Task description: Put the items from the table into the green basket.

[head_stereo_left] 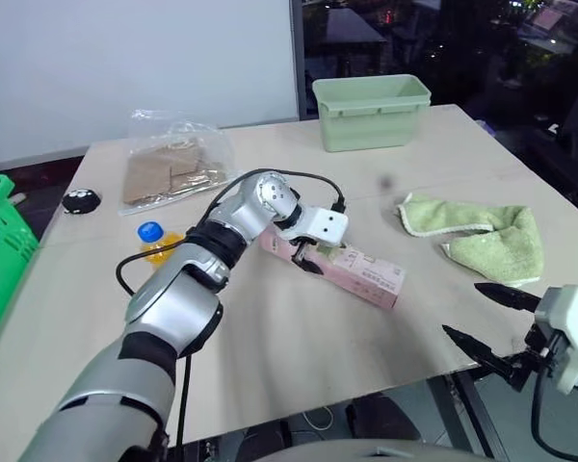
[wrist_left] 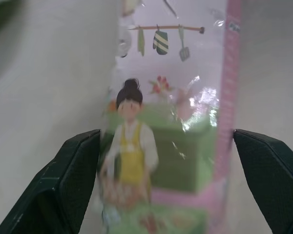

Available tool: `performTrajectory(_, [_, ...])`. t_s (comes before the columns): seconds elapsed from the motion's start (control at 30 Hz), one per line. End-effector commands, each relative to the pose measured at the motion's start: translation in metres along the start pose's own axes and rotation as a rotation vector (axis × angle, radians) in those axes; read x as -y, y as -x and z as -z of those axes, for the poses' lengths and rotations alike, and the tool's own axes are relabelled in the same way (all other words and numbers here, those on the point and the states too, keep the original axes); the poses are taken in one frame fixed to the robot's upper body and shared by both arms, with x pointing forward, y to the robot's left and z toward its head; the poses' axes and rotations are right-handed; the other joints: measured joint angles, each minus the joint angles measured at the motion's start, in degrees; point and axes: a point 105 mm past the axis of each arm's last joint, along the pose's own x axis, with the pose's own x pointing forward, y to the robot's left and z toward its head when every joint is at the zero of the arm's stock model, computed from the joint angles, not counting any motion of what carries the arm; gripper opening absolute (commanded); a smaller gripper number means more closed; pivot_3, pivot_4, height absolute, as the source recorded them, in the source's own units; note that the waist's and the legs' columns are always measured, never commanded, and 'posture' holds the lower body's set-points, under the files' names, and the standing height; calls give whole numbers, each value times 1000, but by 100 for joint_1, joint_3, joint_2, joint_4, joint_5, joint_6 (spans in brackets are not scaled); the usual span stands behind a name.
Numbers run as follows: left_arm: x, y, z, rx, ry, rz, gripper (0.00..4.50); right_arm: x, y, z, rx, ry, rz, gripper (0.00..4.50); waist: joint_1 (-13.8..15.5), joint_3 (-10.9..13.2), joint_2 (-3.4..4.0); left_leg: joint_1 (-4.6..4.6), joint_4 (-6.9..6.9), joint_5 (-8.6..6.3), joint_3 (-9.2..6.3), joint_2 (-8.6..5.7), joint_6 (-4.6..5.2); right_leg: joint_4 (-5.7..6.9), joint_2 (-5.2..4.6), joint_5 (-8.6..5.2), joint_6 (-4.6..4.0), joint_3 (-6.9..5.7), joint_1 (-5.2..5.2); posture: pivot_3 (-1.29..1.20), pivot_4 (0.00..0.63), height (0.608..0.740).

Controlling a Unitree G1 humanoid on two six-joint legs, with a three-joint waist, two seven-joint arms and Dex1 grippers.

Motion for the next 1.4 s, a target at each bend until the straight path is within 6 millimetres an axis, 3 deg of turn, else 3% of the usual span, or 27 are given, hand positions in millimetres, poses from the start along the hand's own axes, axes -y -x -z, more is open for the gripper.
performTrajectory(0.03, [2,0,7,-62,-19,34,4500,2,0,-11,36,47,3,4488,-94,12,-14,0,0,0,0,1,0,1,0,0,0,0,-1,-345,10,740])
performTrajectory(0.13, [2,-5,21,-138,-19,19,4500,4,-3,-12,44,51,1,4488,-178,14,-18,0,-1,0,-2,1,0,1,-2,0,2,-1,0,-338,8,740])
performTrajectory(0.37, [5,-6,21,-59,26,-4,1547,6,-10,-17,62,61,-26,4500,-156,-11,-8,23,2,0,-3,-1,0,5,-10,1,4,-4,24,-309,1,740])
performTrajectory(0.6, [-19,41,-9,207,210,-171,1547,7,-19,-32,131,87,-49,4500,-151,-1,-12,-2,20,1,0,-11,1,5,-25,13,27,-1,13,-277,0,740])
performTrajectory(0.67, [-27,61,-12,261,272,-247,1547,7,-23,-39,163,93,-61,4500,-134,1,-13,-14,19,-3,-5,-15,7,5,-25,8,36,-3,5,-277,0,740])
performTrajectory(0.77, [-49,112,-15,391,439,-449,1547,9,-37,-56,242,113,-71,4500,-122,21,-12,-15,17,-11,-8,-15,19,11,-21,2,45,-4,1,-242,0,740])
performTrajectory(0.83, [-64,155,-11,496,570,-633,1547,4,-52,-69,300,119,-107,4500,-97,35,-18,-17,16,-11,-15,-14,19,13,-17,2,45,-8,-3,-186,0,740])
performTrajectory(0.9, [-73,212,4,582,685,-897,1547,-2,-73,-84,356,133,-162,4500,-71,50,-20,-18,17,-10,-46,-12,19,17,-13,2,46,-10,-7,-165,0,740])
performTrajectory(1.0, [-68,264,30,608,772,-1196,1547,1,-99,-98,401,117,-166,4500,70,46,-6,-14,12,-10,-63,-14,19,25,-11,2,47,-12,-12,-103,0,740])
performTrajectory(1.07, [-55,299,52,605,827,-1405,1547,5,-116,-108,419,129,-156,4500,221,45,5,12,-5,-10,-69,-18,19,29,-16,3,45,-17,2,-62,0,740])
performTrajectory(1.2, [-9,354,99,491,880,-1761,1547,9,-146,-134,467,145,-141,4500,592,49,-4,-7,-7,-7,-79,-21,15,76,-17,17,19,-18,-40,-9,0,740])
performTrajectory(1.27, [23,379,118,316,806,-1926,1547,2,-156,-147,504,169,-191,4500,744,47,-10,-39,-7,2,-86,-24,1,98,-18,17,17,-22,-76,26,0,740])
performTrajectory(1.4, [72,402,144,-37,680,-2063,1547,-15,-161,-161,559,170,-313,4500,1053,40,-27,-103,1,26,-114,-31,-39,103,-21,20,11,-52,-133,61,0,740])
